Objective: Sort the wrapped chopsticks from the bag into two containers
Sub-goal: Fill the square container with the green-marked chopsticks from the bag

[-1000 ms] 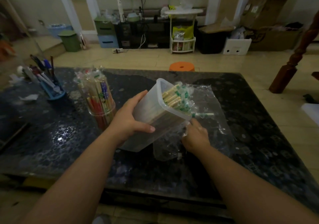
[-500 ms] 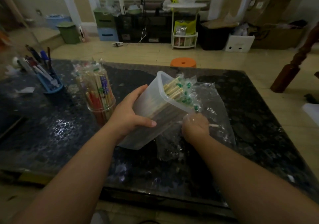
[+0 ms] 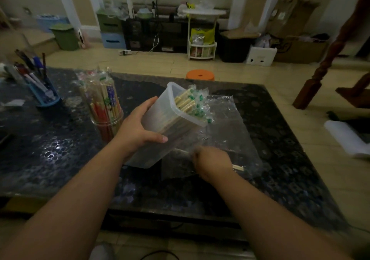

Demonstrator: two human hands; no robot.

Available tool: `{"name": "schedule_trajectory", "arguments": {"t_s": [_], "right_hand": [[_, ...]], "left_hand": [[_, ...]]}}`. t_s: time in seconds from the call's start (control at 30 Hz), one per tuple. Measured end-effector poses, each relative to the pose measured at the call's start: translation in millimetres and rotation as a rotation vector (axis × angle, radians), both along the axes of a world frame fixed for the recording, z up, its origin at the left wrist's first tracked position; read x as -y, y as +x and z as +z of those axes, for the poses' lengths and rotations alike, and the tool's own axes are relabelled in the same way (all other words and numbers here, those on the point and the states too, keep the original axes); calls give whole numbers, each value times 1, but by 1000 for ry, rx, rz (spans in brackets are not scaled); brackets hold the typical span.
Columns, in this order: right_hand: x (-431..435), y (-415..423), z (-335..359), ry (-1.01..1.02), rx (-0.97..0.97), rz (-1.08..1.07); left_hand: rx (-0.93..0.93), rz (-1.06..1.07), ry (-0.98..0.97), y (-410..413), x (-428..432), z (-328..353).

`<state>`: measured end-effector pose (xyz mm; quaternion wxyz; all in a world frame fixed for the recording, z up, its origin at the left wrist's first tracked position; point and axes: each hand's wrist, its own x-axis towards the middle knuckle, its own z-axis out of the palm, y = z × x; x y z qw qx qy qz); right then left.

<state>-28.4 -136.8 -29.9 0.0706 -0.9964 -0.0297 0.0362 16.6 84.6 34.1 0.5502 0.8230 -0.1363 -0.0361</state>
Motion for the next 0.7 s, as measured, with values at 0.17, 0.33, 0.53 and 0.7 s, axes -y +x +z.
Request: {"name": "schedule_trajectory", "arguments": {"t_s": [0.17, 0.33, 0.53, 0.7], "right_hand": [[1, -15, 8, 9, -51, 10], [2, -29, 32, -55, -86, 144], [3, -40, 72, 0, 8, 243], [14, -38, 87, 40, 241, 281]], "left_hand": [[4, -5, 1, -2, 1, 0], [7, -5, 13, -5, 2, 0], [18, 3, 13, -8, 3, 0], [13, 3, -26, -8, -1, 0]]}}
